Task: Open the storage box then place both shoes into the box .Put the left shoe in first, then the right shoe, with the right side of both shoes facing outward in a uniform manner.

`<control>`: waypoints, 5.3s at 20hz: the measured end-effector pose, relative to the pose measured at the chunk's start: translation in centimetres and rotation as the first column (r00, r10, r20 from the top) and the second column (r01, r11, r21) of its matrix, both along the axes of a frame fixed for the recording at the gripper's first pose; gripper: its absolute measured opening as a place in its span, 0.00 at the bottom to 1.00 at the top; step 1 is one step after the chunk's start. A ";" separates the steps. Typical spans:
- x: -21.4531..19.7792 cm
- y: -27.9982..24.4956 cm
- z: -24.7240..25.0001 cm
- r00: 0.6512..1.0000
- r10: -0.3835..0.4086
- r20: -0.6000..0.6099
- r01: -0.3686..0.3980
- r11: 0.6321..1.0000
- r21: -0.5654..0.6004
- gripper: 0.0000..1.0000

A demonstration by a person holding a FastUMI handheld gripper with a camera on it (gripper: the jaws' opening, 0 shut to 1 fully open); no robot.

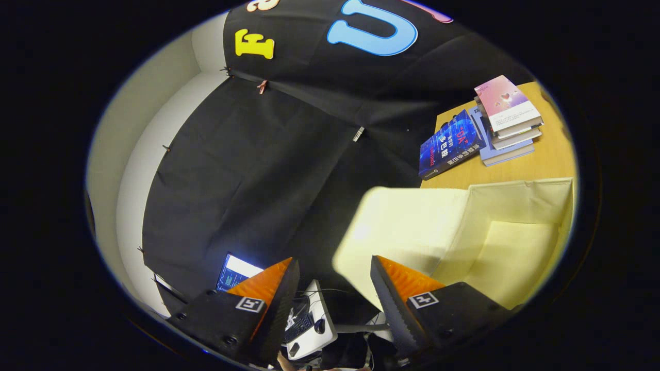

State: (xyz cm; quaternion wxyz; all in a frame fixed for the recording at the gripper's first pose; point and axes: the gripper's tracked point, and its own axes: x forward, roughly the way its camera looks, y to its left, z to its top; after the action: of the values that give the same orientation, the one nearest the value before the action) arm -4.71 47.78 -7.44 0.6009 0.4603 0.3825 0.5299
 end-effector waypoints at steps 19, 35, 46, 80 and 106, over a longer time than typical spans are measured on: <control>3.0 -27.6 -20.7 0.949 -0.309 -0.070 0.174 0.692 -0.700 0.92; -0.9 -30.6 -37.2 0.911 -0.286 -0.298 -0.174 0.389 -0.905 0.54; -1.0 -30.0 -36.3 0.872 -0.367 -0.325 -0.126 0.472 -0.873 0.05; 1.5 -8.7 -14.5 0.910 -0.174 -0.376 -0.169 0.672 -0.721 0.05; -1.9 -4.2 -18.1 0.889 -0.091 -0.448 -0.267 0.692 -0.671 0.86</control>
State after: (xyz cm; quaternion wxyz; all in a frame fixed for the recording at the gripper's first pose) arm -6.60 43.58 -25.55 0.6002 0.2787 0.7080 0.2467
